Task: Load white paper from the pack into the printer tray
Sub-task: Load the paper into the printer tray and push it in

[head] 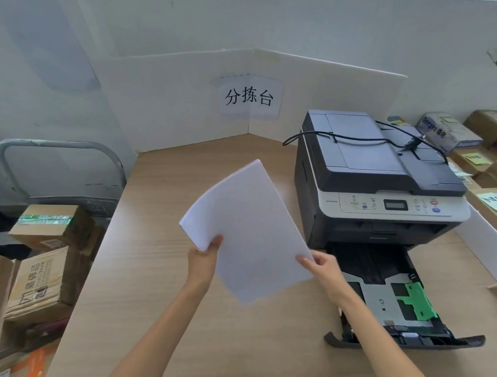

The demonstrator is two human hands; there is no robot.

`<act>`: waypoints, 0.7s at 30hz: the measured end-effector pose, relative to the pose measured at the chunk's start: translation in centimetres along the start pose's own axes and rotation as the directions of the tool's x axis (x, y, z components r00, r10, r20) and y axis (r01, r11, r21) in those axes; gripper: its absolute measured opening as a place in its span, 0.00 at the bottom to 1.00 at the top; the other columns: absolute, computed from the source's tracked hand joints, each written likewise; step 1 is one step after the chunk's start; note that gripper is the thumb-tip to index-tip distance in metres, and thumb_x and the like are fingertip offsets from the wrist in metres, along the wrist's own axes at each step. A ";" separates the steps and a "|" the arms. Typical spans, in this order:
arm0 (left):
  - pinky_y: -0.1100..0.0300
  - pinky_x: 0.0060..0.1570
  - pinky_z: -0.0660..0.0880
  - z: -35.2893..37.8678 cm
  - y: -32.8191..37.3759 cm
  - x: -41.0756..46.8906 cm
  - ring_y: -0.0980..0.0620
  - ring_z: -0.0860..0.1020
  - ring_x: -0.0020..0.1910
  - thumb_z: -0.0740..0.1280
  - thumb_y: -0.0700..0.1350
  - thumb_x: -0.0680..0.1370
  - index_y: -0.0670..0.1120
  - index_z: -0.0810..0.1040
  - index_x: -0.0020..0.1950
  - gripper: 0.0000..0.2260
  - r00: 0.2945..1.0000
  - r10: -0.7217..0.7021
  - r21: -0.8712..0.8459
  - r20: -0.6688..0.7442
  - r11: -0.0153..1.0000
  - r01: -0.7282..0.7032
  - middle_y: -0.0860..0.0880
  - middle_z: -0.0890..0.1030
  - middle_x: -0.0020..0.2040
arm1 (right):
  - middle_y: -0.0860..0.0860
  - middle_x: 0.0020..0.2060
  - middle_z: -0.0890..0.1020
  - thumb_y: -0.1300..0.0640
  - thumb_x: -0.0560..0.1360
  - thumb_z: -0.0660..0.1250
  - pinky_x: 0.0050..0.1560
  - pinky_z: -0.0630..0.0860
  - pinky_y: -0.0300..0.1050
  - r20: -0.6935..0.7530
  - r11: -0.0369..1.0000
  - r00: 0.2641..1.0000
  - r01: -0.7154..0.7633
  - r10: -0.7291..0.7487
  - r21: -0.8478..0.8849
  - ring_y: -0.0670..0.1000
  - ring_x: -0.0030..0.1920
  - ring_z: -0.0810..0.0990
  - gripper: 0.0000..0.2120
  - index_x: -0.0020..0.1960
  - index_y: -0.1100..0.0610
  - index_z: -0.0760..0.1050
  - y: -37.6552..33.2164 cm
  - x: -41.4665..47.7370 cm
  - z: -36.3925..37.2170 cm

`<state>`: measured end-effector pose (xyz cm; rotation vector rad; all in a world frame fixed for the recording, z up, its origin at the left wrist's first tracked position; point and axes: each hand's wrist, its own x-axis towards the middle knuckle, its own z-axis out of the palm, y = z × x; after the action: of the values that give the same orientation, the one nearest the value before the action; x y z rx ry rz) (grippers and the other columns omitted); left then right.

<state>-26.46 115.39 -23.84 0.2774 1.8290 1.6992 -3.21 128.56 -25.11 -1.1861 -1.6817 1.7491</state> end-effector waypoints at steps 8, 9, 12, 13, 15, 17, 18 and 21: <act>0.60 0.48 0.79 0.2 2.5 -0.3 0.57 0.80 0.55 0.65 0.43 0.79 0.53 0.78 0.59 0.10 0.985 0.092 -0.398 0.146 0.917 -0.027 0.57 0.83 0.55 | 0.54 0.54 0.84 0.56 0.75 0.65 0.50 0.81 0.49 0.128 0.820 0.986 0.017 -0.110 0.572 0.54 0.53 0.83 0.15 0.62 0.58 0.75 -3.8 0.9 2.4; 0.60 0.48 0.79 0.1 2.4 -0.6 0.56 0.80 0.57 0.65 0.44 0.78 0.52 0.77 0.61 0.12 0.977 0.091 -0.406 0.192 0.914 -0.005 0.56 0.82 0.57 | 0.55 0.54 0.83 0.58 0.75 0.67 0.51 0.80 0.51 0.093 0.838 0.989 0.050 -0.119 0.543 0.55 0.53 0.83 0.15 0.61 0.59 0.75 -4.3 1.0 3.0; 0.58 0.49 0.80 -1.6 2.5 -0.6 0.51 0.78 0.61 0.66 0.48 0.76 0.51 0.76 0.64 0.16 0.932 0.091 -0.374 0.351 0.926 0.051 0.50 0.80 0.63 | 0.57 0.49 0.84 0.64 0.74 0.66 0.51 0.81 0.53 -0.034 0.870 0.990 0.137 -0.137 0.474 0.56 0.47 0.83 0.13 0.57 0.66 0.76 -5.5 1.4 3.1; 0.58 0.49 0.80 -2.9 2.8 -0.2 0.50 0.78 0.62 0.66 0.50 0.76 0.51 0.76 0.64 0.16 0.914 0.091 -0.375 0.396 0.924 0.070 0.48 0.79 0.64 | 0.57 0.48 0.84 0.65 0.74 0.65 0.49 0.81 0.53 -0.040 0.878 0.988 0.150 -0.148 0.455 0.56 0.46 0.84 0.11 0.56 0.67 0.76 -5.7 1.4 2.6; 0.59 0.49 0.79 -6.2 3.5 1.0 0.49 0.77 0.63 0.61 0.54 0.78 0.49 0.72 0.69 0.21 0.863 0.114 -0.418 0.492 0.901 0.119 0.48 0.78 0.66 | 0.55 0.45 0.85 0.64 0.73 0.66 0.47 0.82 0.51 -0.018 0.894 0.987 0.153 -0.160 0.421 0.55 0.44 0.84 0.09 0.53 0.65 0.78 -5.7 1.3 1.4; 0.57 0.48 0.80 -9.0 4.8 1.8 0.49 0.79 0.60 0.60 0.60 0.76 0.47 0.67 0.72 0.28 0.782 0.081 -0.429 0.619 0.868 0.249 0.48 0.79 0.64 | 0.54 0.44 0.86 0.62 0.72 0.67 0.45 0.83 0.49 0.029 0.907 0.988 0.129 -0.153 0.401 0.54 0.44 0.85 0.09 0.51 0.61 0.80 -5.4 1.1 0.3; 0.56 0.48 0.80 -9.7 5.5 2.0 0.49 0.80 0.58 0.62 0.61 0.75 0.47 0.67 0.72 0.30 0.741 0.039 -0.362 0.671 0.889 0.281 0.48 0.80 0.63 | 0.54 0.45 0.86 0.61 0.71 0.67 0.45 0.83 0.49 0.055 0.913 0.988 0.114 -0.147 0.391 0.54 0.44 0.85 0.10 0.51 0.61 0.80 -5.1 1.1 -0.2; 0.56 0.51 0.80 -9.6 6.3 2.0 0.47 0.80 0.59 0.66 0.58 0.75 0.49 0.74 0.67 0.24 0.643 -0.106 0.064 0.758 0.994 0.088 0.48 0.80 0.62 | 0.56 0.47 0.86 0.60 0.71 0.68 0.49 0.82 0.52 0.125 0.946 0.984 0.080 -0.125 0.315 0.57 0.46 0.85 0.12 0.53 0.63 0.80 -4.7 1.2 -0.8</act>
<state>-35.08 109.47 -18.62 0.7655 1.1806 1.1919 -4.38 130.72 -20.89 -0.8359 -1.4459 1.9821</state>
